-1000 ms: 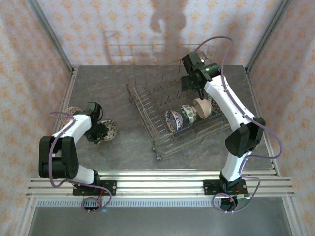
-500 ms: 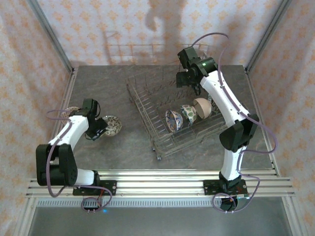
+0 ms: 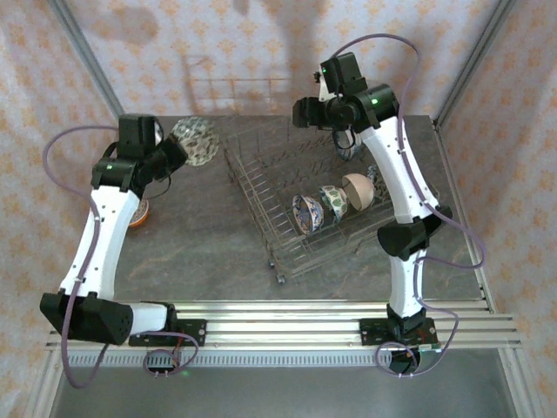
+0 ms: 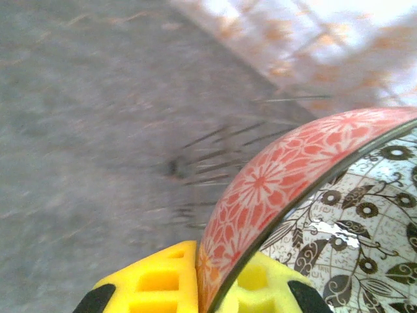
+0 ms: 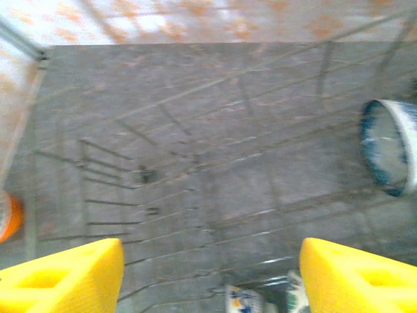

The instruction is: Load the bowls into the dish rack

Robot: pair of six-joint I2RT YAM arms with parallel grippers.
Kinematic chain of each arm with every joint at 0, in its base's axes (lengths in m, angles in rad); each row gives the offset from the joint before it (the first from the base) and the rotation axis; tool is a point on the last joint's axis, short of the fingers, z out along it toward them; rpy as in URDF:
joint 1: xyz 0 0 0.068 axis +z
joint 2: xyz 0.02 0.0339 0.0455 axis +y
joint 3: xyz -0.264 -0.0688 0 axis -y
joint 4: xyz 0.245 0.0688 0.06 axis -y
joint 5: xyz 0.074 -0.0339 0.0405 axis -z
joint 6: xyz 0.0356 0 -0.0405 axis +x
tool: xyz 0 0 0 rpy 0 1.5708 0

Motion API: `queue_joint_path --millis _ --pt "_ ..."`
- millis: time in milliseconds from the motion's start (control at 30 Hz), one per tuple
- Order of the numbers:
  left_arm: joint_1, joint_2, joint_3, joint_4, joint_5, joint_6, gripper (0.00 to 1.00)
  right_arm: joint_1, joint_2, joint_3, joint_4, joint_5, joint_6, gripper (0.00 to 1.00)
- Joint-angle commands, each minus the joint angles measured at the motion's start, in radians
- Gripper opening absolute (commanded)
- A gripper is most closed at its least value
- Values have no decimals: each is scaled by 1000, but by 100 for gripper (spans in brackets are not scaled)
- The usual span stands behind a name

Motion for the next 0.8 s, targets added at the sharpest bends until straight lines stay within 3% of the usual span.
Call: queue_joint_path --millis 0,267,467,767 --pt "-91 73 114 22 -34 36 0 32 -59 -8 81 -159 -16 66" --pt "-262 289 419 -30 -84 70 0 75 -93 -34 94 -143 -49 61" --pt "-313 349 510 -49 -89 102 0 78 -139 -135 171 -118 -31 55" --pt "-345 369 566 -70 -87 46 0 78 -130 -158 182 54 1 30"
